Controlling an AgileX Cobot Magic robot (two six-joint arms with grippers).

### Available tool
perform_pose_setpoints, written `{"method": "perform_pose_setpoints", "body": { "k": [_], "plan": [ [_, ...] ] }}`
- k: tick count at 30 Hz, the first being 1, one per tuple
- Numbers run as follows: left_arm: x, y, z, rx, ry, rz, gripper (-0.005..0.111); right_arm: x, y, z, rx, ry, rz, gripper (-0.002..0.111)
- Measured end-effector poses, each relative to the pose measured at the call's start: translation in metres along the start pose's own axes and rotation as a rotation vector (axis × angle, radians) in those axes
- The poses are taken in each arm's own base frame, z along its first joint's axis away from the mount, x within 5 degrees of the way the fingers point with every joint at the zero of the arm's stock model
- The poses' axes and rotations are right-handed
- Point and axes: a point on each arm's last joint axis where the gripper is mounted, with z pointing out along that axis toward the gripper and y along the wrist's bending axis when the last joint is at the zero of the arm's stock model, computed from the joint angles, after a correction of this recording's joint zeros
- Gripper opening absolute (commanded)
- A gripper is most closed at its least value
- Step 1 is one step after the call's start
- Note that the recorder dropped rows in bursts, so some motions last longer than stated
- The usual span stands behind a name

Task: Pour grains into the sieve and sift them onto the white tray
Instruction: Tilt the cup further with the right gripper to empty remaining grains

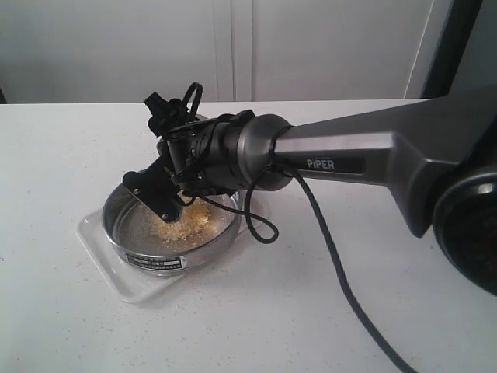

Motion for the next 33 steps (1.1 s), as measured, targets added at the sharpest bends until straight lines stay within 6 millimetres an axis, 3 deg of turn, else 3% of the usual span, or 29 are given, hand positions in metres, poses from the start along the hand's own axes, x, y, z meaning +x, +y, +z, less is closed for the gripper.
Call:
{"method": "perform_pose_setpoints", "body": {
  "k": [33],
  "plan": [
    [0.0000,0.0000,0.0000,0.000,0.000,0.000,0.000,0.0041,-0.0060,-0.0002,0.062,0.050,-0.200,0.000]
  ]
}}
